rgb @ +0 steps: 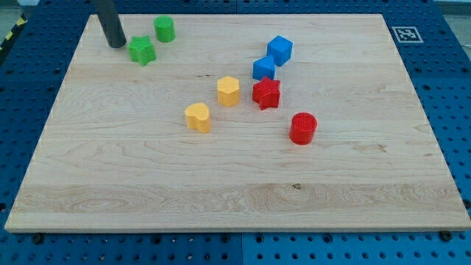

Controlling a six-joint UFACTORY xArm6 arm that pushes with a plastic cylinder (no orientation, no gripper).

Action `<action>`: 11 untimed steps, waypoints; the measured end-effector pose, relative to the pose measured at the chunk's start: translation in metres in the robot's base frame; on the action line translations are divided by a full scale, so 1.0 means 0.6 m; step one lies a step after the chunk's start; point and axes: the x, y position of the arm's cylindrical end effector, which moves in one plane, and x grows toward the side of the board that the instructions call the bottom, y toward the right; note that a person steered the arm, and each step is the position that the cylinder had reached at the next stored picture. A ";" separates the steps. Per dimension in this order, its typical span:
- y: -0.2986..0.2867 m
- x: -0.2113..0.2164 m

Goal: Move the green star top of the yellow hexagon

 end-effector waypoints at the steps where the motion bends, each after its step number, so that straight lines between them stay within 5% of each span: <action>1: 0.002 0.028; 11: 0.143 0.041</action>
